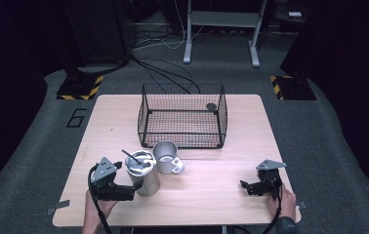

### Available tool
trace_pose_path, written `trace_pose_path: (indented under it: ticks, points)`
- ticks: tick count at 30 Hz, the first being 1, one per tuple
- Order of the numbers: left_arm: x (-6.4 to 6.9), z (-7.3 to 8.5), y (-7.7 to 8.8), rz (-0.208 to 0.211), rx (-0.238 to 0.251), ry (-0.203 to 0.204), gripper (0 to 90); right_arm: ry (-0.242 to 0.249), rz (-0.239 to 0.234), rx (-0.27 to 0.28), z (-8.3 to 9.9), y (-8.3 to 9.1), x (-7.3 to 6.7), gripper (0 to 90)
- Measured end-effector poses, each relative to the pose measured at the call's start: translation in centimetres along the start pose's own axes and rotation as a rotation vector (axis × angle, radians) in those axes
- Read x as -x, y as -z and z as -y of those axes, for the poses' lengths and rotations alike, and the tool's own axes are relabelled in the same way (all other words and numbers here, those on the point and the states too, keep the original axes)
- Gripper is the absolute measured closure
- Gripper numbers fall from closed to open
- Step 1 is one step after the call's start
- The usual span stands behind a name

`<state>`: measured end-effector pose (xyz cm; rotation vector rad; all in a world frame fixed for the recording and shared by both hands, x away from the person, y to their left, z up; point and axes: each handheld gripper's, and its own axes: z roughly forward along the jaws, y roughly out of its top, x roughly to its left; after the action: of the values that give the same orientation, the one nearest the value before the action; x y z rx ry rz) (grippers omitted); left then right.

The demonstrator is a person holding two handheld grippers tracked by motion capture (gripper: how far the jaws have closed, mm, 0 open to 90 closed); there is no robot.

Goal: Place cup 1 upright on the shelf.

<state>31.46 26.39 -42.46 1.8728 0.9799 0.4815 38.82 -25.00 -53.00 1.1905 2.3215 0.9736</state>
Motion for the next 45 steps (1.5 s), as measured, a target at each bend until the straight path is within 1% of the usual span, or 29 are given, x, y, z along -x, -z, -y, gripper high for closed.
trace_pose_path:
  ticks: [2, 3, 5, 10, 13, 16, 18, 21, 23, 25, 26, 27, 29, 31, 34, 35, 42, 44, 45]
  points:
    - [0.1, -0.1, -0.3, 0.0, 0.006, -0.003, 0.0, 0.001, 0.0, 0.0, 0.0, 0.0, 0.0, 0.0]
    - [0.2, -0.3, -0.6, 0.013, 0.018, 0.001, 0.0, -0.001, 0.0, 0.0, 0.0, 0.0, 0.0, 0.0]
    - [0.1, -0.4, -0.8, 0.012, 0.027, 0.002, 0.0, 0.005, 0.001, 0.001, 0.0, 0.0, 0.0, 0.0]
    - [0.1, -0.6, -1.2, 0.009, 0.032, 0.001, 0.0, 0.001, 0.0, 0.0, 0.0, 0.0, 0.0, 0.0]
    - [0.3, -0.9, -1.6, -0.002, 0.037, -0.003, 0.0, 0.003, -0.001, 0.002, 0.0, 0.0, 0.0, 0.0]
    - [0.4, -1.1, -1.9, -0.011, 0.043, -0.001, 0.0, 0.004, -0.001, 0.001, 0.0, 0.0, 0.0, 0.0]
    - [0.5, -1.2, -2.0, -0.012, 0.039, -0.001, 0.0, 0.002, -0.001, 0.002, 0.0, 0.0, 0.0, 0.0]
    - [0.7, -1.3, -2.4, -0.022, 0.048, 0.005, 0.0, 0.002, 0.001, 0.002, 0.0, 0.0, 0.0, 0.0]
    - [0.6, -1.3, -2.5, -0.022, 0.04, -0.003, 0.0, 0.001, -0.001, 0.002, 0.0, 0.0, 0.0, 0.0]
    - [0.8, -1.3, -2.7, -0.044, 0.057, -0.001, 0.0, 0.002, 0.001, 0.001, 0.0, 0.0, 0.0, 0.0]
    - [0.9, -1.4, -2.8, -0.047, 0.055, -0.003, 0.0, 0.0, -0.001, 0.001, 0.0, 0.0, 0.0, 0.0]
    - [1.0, -1.4, -2.9, -0.052, 0.059, 0.006, 0.0, -0.001, 0.0, 0.001, 0.0, 0.0, 0.0, 0.0]
    - [1.1, -1.4, -3.0, -0.058, 0.065, 0.01, 0.1, 0.005, 0.001, 0.001, 0.0, 0.0, 0.0, 0.0]
    - [1.2, -1.4, -3.2, -0.067, 0.068, 0.006, 0.4, 0.002, -0.001, 0.002, 0.0, 0.0, 0.0, 0.0]
    - [1.4, -1.6, -3.3, -0.07, 0.053, 0.002, 1.5, 0.002, 0.001, 0.001, 0.0, 0.0, 0.0, 0.0]
    - [1.4, -1.6, -3.4, -0.078, 0.061, -0.003, 2.2, 0.0, 0.001, 0.0, 0.0, 0.0, 0.0, 0.0]
    - [1.5, -1.6, -3.3, -0.086, 0.054, -0.008, 3.1, 0.005, 0.001, 0.001, 0.0, 0.0, 0.0, 0.0]
    - [1.5, -1.6, -3.3, -0.081, 0.056, -0.01, 3.3, 0.001, 0.001, 0.0, 0.0, 0.0, 0.0, 0.0]
    - [1.4, -1.6, -3.3, -0.077, 0.052, -0.019, 3.4, 0.002, 0.001, 0.001, 0.0, 0.0, 0.0, 0.0]
